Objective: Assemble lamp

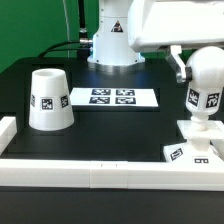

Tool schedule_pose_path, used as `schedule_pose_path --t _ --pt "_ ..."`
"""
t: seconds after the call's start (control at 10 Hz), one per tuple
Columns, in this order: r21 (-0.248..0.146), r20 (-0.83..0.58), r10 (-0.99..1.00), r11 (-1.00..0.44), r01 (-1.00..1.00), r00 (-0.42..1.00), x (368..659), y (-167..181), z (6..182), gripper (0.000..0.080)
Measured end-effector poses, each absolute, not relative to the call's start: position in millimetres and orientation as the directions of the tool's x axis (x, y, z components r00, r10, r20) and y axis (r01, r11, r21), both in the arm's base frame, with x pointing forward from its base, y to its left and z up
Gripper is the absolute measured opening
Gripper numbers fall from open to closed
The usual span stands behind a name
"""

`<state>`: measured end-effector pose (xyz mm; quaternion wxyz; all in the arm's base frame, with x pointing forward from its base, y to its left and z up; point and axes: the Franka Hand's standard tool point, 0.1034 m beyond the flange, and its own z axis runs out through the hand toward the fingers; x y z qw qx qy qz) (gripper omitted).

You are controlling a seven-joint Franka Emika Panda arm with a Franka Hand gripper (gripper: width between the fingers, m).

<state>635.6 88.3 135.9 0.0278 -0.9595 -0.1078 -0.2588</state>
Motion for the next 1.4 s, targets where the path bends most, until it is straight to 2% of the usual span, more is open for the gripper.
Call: schedule_pose_path --t 0.6,1.0,1.2,1.4 --pt "-0.001 0.485 0.196 -0.974 0.225 0.852 627.8 89.9 119.6 0.0577" --pt "0.011 0.534 0.191 -0.976 0.219 0.824 629.8 89.0 120.0 0.0577" --pt "0.011 0.534 0.191 -0.976 0.219 0.824 629.9 89.0 119.9 0.0676" --pt "0.011 0.531 0.192 -0.975 0.220 0.826 630.0 88.6 124.8 0.0695"
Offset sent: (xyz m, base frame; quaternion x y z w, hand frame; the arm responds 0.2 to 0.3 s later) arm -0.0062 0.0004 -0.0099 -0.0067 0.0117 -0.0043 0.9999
